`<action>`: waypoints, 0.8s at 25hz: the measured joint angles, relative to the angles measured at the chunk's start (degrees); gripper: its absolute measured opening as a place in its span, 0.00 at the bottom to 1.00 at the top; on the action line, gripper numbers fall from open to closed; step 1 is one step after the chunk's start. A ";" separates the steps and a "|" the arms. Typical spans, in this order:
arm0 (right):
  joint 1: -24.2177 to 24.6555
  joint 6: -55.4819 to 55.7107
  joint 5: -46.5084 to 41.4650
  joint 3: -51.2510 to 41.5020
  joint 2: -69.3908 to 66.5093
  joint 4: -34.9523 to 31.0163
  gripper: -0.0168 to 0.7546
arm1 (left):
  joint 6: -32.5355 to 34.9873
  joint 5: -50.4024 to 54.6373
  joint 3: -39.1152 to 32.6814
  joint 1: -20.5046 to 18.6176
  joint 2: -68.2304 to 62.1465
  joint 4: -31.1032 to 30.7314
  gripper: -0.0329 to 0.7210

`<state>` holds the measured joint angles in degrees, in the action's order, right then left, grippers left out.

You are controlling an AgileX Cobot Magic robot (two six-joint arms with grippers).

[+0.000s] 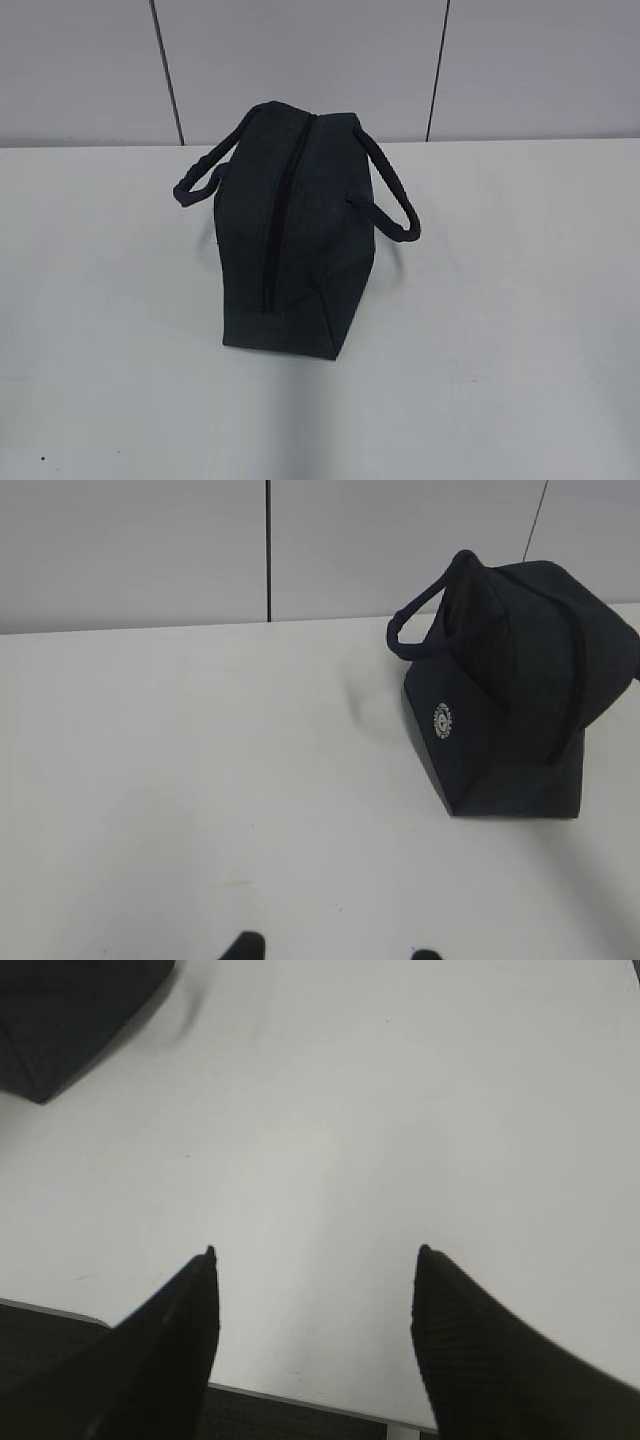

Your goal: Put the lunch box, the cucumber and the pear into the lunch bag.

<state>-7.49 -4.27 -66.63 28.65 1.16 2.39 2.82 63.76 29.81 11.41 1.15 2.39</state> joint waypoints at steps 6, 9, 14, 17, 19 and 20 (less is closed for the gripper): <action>0.00 -0.11 0.14 0.00 0.00 0.00 0.64 | 0.00 -0.16 0.00 0.00 0.00 0.00 0.42; 0.00 -0.11 0.25 0.00 0.00 0.00 0.64 | 0.00 -0.16 0.00 0.00 0.00 0.00 0.42; 0.00 -0.11 0.27 0.00 0.00 0.00 0.64 | 0.00 -0.16 0.00 0.00 0.00 0.00 0.42; 0.00 -0.11 0.27 0.00 0.00 0.00 0.64 | 0.00 -0.23 0.00 0.00 0.00 0.00 0.42; 0.00 -0.11 0.27 0.00 0.00 0.00 0.64 | 0.00 -0.28 0.00 -0.97 0.00 0.07 0.42; 0.27 -0.11 0.27 0.00 0.00 0.00 0.64 | 0.00 -0.28 0.00 -1.94 0.00 0.07 0.42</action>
<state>-7.22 -4.38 -66.35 28.65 1.16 2.39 2.82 63.48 29.81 9.46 1.15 2.46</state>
